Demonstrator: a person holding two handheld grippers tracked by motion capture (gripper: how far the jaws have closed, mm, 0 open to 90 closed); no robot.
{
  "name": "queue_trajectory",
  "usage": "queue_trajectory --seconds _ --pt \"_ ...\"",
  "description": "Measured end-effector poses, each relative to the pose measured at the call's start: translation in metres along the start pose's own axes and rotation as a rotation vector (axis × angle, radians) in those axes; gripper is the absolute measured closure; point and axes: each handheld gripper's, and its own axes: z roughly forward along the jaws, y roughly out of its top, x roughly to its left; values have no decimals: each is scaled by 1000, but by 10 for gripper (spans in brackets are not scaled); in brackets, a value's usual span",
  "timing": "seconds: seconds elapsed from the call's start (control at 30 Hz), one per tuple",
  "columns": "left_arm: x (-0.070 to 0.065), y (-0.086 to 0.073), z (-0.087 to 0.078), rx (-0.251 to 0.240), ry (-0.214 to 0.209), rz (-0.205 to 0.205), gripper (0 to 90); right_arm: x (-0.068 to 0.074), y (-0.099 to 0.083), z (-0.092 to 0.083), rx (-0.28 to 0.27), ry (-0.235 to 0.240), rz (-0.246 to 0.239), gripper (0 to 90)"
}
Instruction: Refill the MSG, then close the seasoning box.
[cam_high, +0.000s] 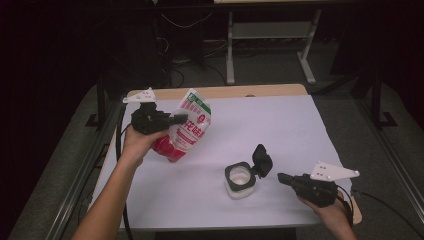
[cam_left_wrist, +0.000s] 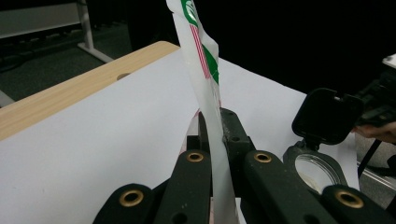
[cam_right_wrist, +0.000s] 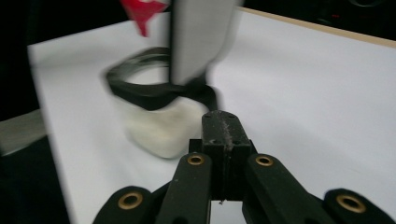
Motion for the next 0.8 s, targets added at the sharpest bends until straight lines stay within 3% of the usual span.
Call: queue_trajectory --seconds 0.17,0.53,0.77,0.8 --pt "2 -1 5 0 -2 10 899 -18 2 5 -3 -73 27 900" --pt "8 -6 14 -8 7 43 899 -44 11 31 -10 -160 66 900" --pt "12 -29 22 7 -16 3 899 -48 8 30 -2 -178 70 900" --pt "11 -32 21 -12 -29 -4 899 -49 8 29 -7 -180 73 899"
